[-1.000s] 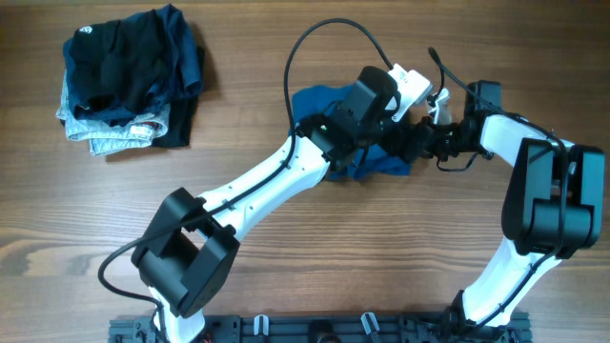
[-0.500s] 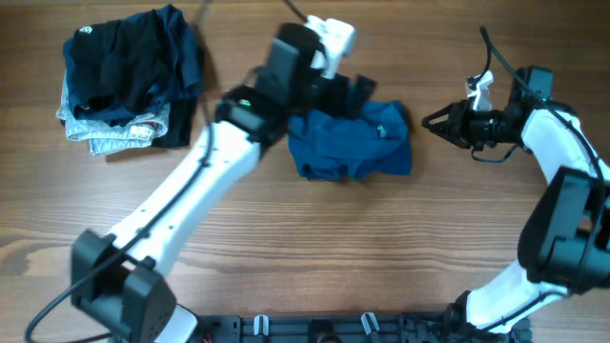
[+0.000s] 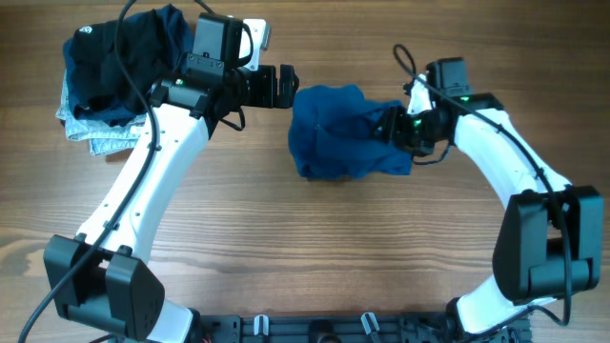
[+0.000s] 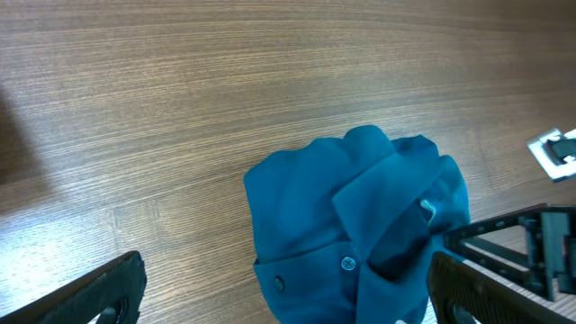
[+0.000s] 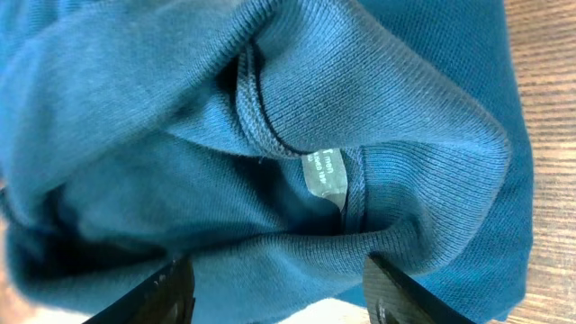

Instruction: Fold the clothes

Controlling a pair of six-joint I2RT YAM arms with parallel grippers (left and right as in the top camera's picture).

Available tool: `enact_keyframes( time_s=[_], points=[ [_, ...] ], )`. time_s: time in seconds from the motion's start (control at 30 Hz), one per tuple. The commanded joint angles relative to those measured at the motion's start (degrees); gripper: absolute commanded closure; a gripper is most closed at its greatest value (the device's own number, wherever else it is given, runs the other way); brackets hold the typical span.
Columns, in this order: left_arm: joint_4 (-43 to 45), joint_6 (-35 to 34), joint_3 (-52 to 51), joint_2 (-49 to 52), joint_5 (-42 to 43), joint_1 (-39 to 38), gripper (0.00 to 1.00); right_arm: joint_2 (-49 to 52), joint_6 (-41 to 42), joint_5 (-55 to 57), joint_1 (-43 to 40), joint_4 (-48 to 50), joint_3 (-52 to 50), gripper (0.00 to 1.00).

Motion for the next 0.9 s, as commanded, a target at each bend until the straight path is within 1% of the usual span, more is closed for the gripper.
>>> enact_keyframes(
  time_s=[0.0, 0.23, 0.27, 0.3, 0.37, 0.4, 0.43, 0.47, 0.5, 0.53, 0.8, 0.87],
  points=[
    [-0.44, -0.46, 0.33, -0.33, -0.15, 0.09, 0.00, 0.20, 6.05, 7.54, 2.10, 0.09, -0.63, 0.44],
    [-1.44, -0.24, 0.33, -0.33, -0.15, 0.09, 0.00, 2.56, 7.98, 12.09, 2.23, -1.20, -0.66, 0.45],
    [-1.49, -0.24, 0.33, -0.33, -0.17, 0.09, 0.00, 3.17, 7.96, 12.09, 2.23, -1.20, -0.66, 0.46],
    [-1.49, -0.24, 0.31, -0.33, -0.15, 0.09, 0.00, 3.69, 7.98, 12.02, 2.23, -1.25, -0.66, 0.49],
    [-1.49, -0.24, 0.33, -0.33, -0.17, 0.09, 0.00, 4.20, 7.91, 11.65, 2.23, -1.33, -0.66, 0.59],
    [-1.49, -0.24, 0.33, -0.33, -0.17, 0.09, 0.00, 4.20, 7.93, 11.65, 2.23, -1.33, -0.63, 0.67],
    [-1.51, -0.22, 0.33, -0.33, -0.17, 0.09, 0.00, 4.15, 7.91, 11.65, 2.21, -1.25, -0.61, 0.73],
    [-1.51, -0.24, 0.33, -0.33, -0.17, 0.09, 0.00, 4.07, 7.93, 11.61, 2.16, -1.29, -0.57, 0.82],
    [-1.49, -0.24, 0.33, -0.33, -0.17, 0.09, 0.00, 3.89, 7.80, 11.15, 2.08, -1.46, -0.57, 0.94],
    [-1.49, -0.24, 0.33, -0.33, -0.17, 0.09, 0.00, 3.80, 7.76, 10.69, 1.99, -1.68, -0.57, 0.96],
    [-1.46, -0.04, 0.33, -0.33, -0.57, 0.09, 0.00, -3.34, 5.16, 8.66, -2.05, -7.02, -0.46, 0.95],
    [-1.46, -0.04, 0.31, -0.33, -0.57, 0.09, 0.00, -3.43, 5.14, 8.66, -2.69, -7.21, -0.48, 0.96]
  ],
)
